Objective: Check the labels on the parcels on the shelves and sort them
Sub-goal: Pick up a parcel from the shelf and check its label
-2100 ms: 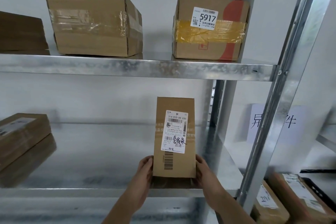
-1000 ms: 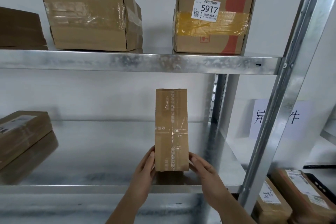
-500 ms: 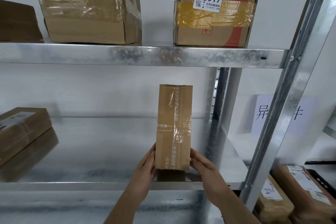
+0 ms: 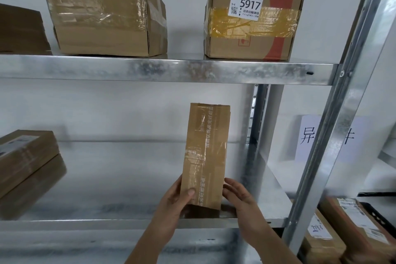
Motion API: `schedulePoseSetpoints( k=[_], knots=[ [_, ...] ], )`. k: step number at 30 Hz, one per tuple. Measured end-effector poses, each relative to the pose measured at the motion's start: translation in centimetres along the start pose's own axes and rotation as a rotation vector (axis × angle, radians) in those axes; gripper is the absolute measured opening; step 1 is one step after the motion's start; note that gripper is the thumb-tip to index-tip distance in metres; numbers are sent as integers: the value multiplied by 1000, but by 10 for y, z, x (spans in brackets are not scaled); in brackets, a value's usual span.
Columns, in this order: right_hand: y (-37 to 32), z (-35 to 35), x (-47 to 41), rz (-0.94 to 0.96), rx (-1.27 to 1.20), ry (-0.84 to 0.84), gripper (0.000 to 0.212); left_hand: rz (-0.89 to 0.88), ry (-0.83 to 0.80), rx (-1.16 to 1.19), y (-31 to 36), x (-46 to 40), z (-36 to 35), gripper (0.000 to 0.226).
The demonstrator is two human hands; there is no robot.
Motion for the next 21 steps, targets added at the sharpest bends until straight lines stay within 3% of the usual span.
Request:
schedulePoseSetpoints(
  k=[3,4,9,13,16,21],
  knots=[
    [-2,-1,1,1,8,-21,70,-3,31,113,2,1,3,50],
    [-4,-5,2,12,-2,-65,74,4,38,132,3,2,3,48],
    [-3,-11,1,5,44,-124,68,15,104,178,1,0,10,41],
    [-4,3,0,-13,-36,-39,43,3,297,173,-6,-6,27,31],
    [-2,12,-1,-38,-79,37,24,-5,354,129,-8,-9,30,20],
    [-3,18,1,-17,-95,92,26,27,386,13,-11,-9,32,30]
  ],
)
Point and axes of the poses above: each hand's wrist, its own x-axis away from the middle knuckle, its own z-axis out of the back of the hand, y = z × x, the point moved 8 cm from there along -x, towards the middle knuckle, and after that the axes turned 4 degrees about -x, right-handed, at the moved point
